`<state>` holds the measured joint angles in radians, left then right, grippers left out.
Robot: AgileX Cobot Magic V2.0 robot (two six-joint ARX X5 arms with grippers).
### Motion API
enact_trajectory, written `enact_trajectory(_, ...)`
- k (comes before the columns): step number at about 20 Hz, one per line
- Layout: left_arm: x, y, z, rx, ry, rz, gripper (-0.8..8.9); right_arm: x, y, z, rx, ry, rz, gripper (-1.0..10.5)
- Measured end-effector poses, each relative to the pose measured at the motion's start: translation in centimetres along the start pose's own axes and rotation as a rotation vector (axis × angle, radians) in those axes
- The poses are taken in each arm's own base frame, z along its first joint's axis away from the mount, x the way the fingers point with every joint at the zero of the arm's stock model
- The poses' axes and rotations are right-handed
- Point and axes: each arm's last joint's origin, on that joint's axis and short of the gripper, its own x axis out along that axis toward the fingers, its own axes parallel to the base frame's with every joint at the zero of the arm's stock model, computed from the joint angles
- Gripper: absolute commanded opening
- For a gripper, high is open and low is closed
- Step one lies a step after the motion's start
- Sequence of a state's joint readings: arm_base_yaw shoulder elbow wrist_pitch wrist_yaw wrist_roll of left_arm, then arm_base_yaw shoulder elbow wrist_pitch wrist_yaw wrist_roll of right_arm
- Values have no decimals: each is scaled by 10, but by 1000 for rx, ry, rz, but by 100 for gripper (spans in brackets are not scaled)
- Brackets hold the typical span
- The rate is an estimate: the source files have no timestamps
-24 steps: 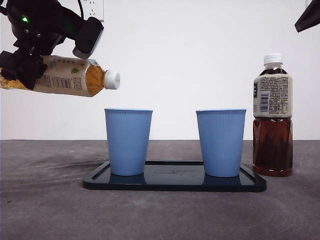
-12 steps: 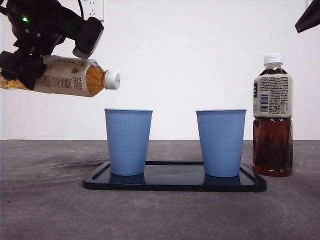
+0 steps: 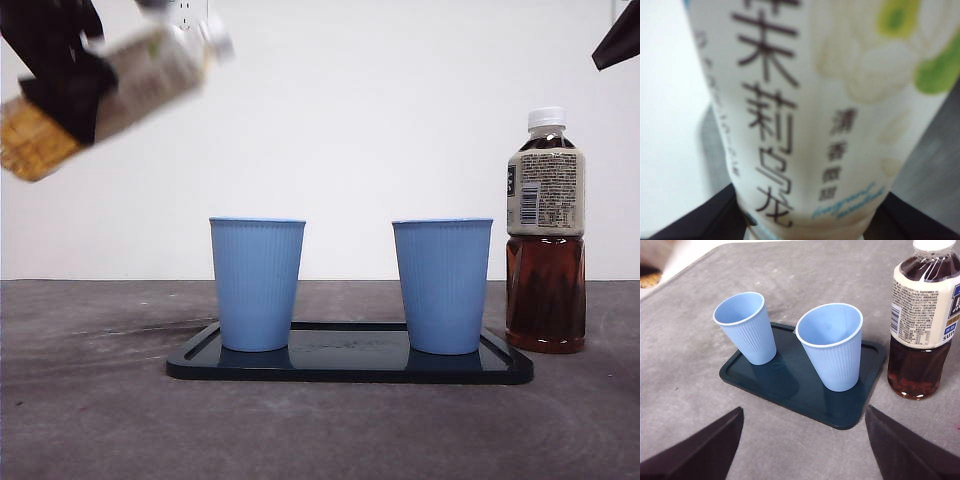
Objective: Pour the drink into the cup
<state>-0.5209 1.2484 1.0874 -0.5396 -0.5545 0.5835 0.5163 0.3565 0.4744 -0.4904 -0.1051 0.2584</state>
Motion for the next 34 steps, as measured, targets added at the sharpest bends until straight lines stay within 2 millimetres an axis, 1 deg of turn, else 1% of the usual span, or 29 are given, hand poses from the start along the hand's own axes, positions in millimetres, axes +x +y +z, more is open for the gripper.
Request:
enact_trajectory(2, -17, 15, -9, -261, -97, -90, 208, 0, 0, 0, 0, 0, 0, 386)
enact_trajectory(3, -22, 20, -12, -361, -128, -127, 208, 0, 0, 0, 0, 0, 0, 386)
enact_trajectory(4, -25, 25, -15, -460, -155, -162, 208, 0, 0, 0, 0, 0, 0, 386)
enact_trajectory(6, -25, 29, -21, -591, -192, -187, 208, 0, 0, 0, 0, 0, 0, 386)
enact_trajectory(7, -22, 28, -24, -639, -209, -186, 208, 0, 0, 0, 0, 0, 0, 386)
enact_trajectory(9, -14, 18, -34, -737, -244, -176, 208, 0, 0, 0, 0, 0, 0, 386)
enact_trajectory(13, 9, -12, -52, -859, -331, -194, 208, 0, 0, 0, 0, 0, 0, 386)
enact_trajectory(16, 25, -30, -62, -902, -386, -185, 208, 0, 0, 0, 0, 0, 0, 386)
enact_trajectory(19, 42, -46, -69, -913, -390, -189, 208, 0, 0, 0, 0, -1, -2, 386)
enact_trajectory(24, 70, -61, -65, -916, -390, -203, 208, 0, 0, 0, 0, -1, -2, 386)
enact_trajectory(28, 95, -78, -67, -900, -325, -222, 208, 0, 0, 0, 0, -1, -3, 386)
enact_trajectory(30, 103, -84, -68, -897, -309, -227, 208, 0, 0, 0, 0, -1, -4, 386)
enact_trajectory(34, 110, -90, -70, -898, -289, -233, 208, 0, -1, 0, 0, -6, -22, 386)
